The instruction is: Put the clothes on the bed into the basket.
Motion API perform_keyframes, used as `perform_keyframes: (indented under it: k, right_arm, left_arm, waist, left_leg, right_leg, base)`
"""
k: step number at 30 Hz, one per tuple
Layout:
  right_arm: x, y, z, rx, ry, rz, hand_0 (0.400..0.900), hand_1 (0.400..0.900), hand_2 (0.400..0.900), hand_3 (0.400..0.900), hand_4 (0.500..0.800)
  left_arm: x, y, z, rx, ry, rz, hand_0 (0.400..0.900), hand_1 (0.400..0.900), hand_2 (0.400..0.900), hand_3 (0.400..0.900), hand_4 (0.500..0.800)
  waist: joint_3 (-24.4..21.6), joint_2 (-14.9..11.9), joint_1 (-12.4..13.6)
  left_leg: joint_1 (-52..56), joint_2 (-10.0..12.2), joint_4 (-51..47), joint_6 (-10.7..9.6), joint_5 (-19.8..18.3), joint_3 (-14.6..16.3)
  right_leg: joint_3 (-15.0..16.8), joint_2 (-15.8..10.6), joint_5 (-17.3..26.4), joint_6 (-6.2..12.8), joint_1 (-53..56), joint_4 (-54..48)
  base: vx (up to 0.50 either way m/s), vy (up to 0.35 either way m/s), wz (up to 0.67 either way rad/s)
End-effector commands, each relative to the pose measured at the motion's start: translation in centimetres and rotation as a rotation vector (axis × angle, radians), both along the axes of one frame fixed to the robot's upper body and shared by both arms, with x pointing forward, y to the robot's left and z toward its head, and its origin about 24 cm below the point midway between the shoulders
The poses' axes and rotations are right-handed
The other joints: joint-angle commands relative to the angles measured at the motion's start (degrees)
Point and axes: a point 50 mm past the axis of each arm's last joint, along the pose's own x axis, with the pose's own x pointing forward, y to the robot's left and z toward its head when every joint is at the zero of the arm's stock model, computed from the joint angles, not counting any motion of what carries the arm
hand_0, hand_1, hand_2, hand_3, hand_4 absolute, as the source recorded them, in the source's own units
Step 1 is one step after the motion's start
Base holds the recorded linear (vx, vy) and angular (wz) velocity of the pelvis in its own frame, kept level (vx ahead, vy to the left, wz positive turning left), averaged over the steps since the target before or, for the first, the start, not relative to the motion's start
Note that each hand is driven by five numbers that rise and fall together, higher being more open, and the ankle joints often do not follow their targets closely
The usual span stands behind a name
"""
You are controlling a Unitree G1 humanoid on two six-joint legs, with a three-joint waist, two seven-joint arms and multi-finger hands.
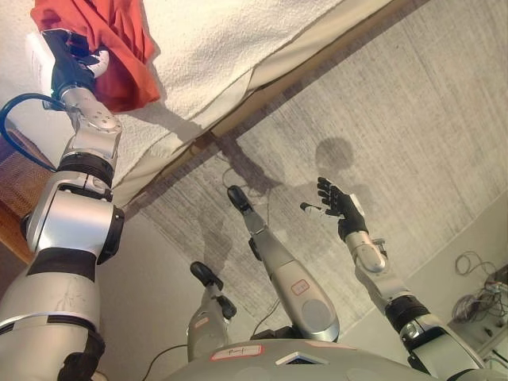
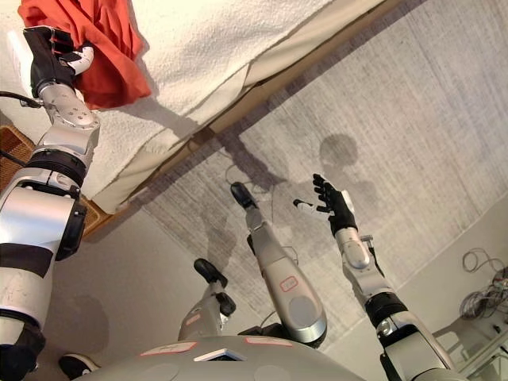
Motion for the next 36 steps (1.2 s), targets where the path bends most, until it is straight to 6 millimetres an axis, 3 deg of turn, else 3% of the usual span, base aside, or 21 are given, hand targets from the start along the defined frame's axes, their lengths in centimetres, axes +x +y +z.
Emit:
perform_keyframes:
  k: [1,8,16,17,20,27,33,36]
  right_arm:
    - [-0.8,-2.7,0.6,-0.008,-0.044,-0.090,0.900,0.900,0.900,0.900,0.800]
    - [-1.8,-4.7,-0.2,-0.055,0.012,-0.136,0.900,0.900,0.900,0.900,0.800]
    - [-3.5,-7.0,-0.7,-0.081,0.058,-0.198,0.900,0.900,0.900,0.900,0.800]
    - [-3.6,-6.9,-0.9,-0.077,0.070,-0.197,0.900,0.900,0.900,0.900,0.800]
    - [-3.6,-6.9,-0.9,-0.078,0.073,-0.186,0.900,0.900,0.900,0.900,0.800]
    - [-3.8,-7.2,-1.0,-0.081,0.085,-0.175,0.900,0.900,0.900,0.900,0.800]
    - [-4.6,-7.5,-1.7,-0.091,0.125,-0.189,0.900,0.900,0.900,0.900,0.800]
    - [-4.7,-7.4,-1.8,-0.090,0.134,-0.185,0.900,0.900,0.900,0.900,0.800]
  left_arm:
    - [0.1,-0.5,1.4,0.025,-0.093,-0.046,0.400,0.400,0.400,0.400,0.500]
    - [-0.9,2.0,1.0,0.076,-0.039,-0.010,0.400,0.400,0.400,0.400,0.500]
    - [-2.0,4.5,2.4,0.169,-0.020,0.058,0.400,0.400,0.400,0.400,0.500]
    - [-2.7,5.8,2.6,0.186,-0.006,0.092,0.400,0.400,0.400,0.400,0.500]
    - [-3.4,6.9,2.9,0.226,0.017,0.125,0.400,0.400,0.400,0.400,0.500]
    - [-7.1,12.1,4.2,0.337,0.117,0.306,0.400,0.400,0.400,0.400,0.500]
    - [-9.2,14.4,6.6,0.338,0.080,0.399,0.400,0.400,0.400,0.400,0.500]
    - [-9.8,14.9,6.5,0.330,0.083,0.420,0.400,0.400,0.400,0.400,0.500]
  waist:
    - [-1.4,1.9,0.4]
    - [-1.7,-0.1,1.9]
    - [-1.5,-1.5,4.1]
    - [-1.5,-2.0,4.6]
    - [-1.7,-2.6,4.9]
    - [-1.7,-4.1,6.7]
    - [-1.5,-5.1,7.8]
    - [-1.4,-5.5,7.9]
  left_leg:
    - [13.3,1.1,1.7,0.6,1.4,-0.7]
    - [14.9,2.2,0.8,0.0,3.3,-2.7]
    - [14.4,3.9,-0.4,-0.6,6.0,-5.6]
    - [14.0,4.3,-0.4,-0.9,6.3,-6.3]
    - [13.2,4.5,-0.4,-1.0,7.0,-7.4]
    - [11.3,6.4,-0.4,-1.4,8.4,-8.5]
    - [8.4,7.0,-0.4,-1.4,10.1,-10.4]
    - [8.4,7.3,-0.4,-1.4,9.8,-10.7]
  right_leg:
    - [-2.8,-3.1,4.7,5.16,-1.7,-3.4]
    - [-5.2,-5.6,5.9,5.16,3.2,-6.0]
    - [-9.6,-8.6,5.9,5.34,7.0,-7.6]
    - [-10.6,-8.8,5.9,5.43,7.8,-7.7]
    - [-11.5,-9.4,5.9,5.39,8.3,-8.0]
    - [-15.5,-10.6,5.6,5.77,11.9,-8.8]
    - [-18.3,-11.8,5.3,5.82,13.2,-9.6]
    - [-18.8,-12.1,5.2,5.93,13.9,-9.2]
  base:
    - [-0.01,-0.019,0.21]
    - [-0.04,-0.065,0.39]
    - [-0.01,-0.079,0.60]
    - [-0.01,-0.077,0.47]
    - [-0.01,-0.063,0.38]
    - [0.00,-0.062,0.48]
    - [-0.02,-0.070,0.46]
    - [0.01,-0.018,0.16]
